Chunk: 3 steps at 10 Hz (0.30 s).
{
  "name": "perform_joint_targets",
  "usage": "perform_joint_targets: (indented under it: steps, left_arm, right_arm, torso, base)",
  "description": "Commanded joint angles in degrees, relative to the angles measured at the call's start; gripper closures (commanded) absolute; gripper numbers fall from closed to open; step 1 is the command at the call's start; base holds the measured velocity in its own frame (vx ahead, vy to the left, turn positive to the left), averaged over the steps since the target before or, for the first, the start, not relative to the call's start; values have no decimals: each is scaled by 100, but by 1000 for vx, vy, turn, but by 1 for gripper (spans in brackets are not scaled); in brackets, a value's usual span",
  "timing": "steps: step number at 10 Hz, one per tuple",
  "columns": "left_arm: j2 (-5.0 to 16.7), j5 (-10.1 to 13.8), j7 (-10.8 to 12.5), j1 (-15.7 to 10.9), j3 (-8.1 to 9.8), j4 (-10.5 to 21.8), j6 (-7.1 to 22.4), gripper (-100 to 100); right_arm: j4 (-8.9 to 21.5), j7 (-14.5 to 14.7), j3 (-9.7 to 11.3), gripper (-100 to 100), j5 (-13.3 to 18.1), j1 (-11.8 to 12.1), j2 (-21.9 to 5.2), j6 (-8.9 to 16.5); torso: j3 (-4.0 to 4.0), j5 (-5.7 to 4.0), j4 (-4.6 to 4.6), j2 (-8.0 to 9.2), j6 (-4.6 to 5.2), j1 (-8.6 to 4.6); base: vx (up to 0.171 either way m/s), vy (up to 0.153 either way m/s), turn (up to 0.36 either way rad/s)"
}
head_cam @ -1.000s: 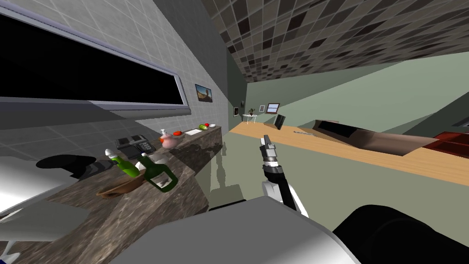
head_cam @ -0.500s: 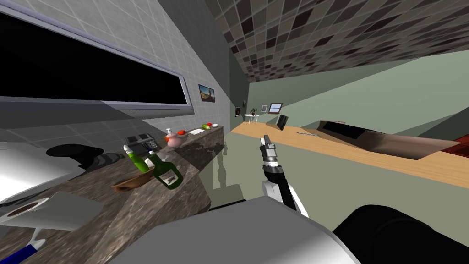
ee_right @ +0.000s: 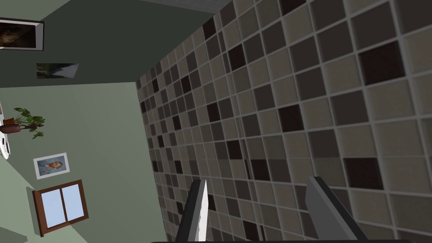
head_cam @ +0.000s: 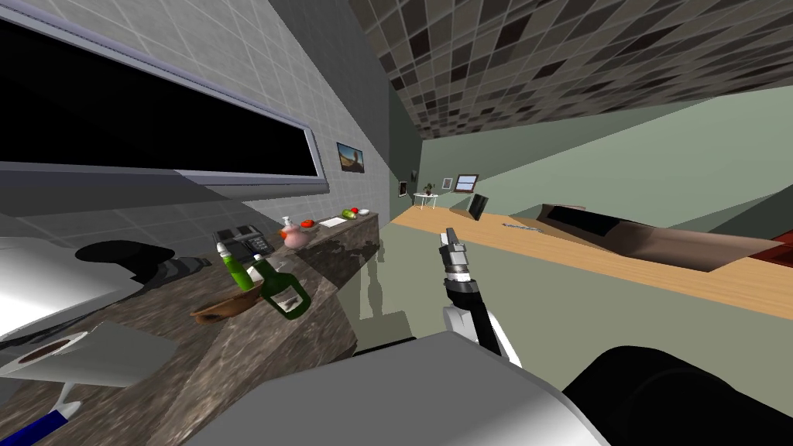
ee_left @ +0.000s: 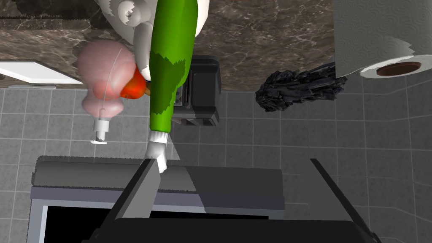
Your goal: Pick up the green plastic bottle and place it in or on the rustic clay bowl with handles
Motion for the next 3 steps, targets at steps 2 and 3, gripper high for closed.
perform_joint_targets:
  steps: [2, 3]
  left_arm:
    - [0, 0, 0, 0, 0, 0, 0, 0]
    - [0, 0, 0, 0, 0, 0, 0, 0]
  right_arm:
    - [0, 0, 0, 0, 0, 0, 0, 0]
    - [0, 0, 0, 0, 0, 0, 0, 0]
  torso:
    - [0, 0, 0, 0, 0, 0]
    - [0, 0, 0, 0, 0, 0]
  base:
    - [0, 0, 0]
    - [0, 0, 0]
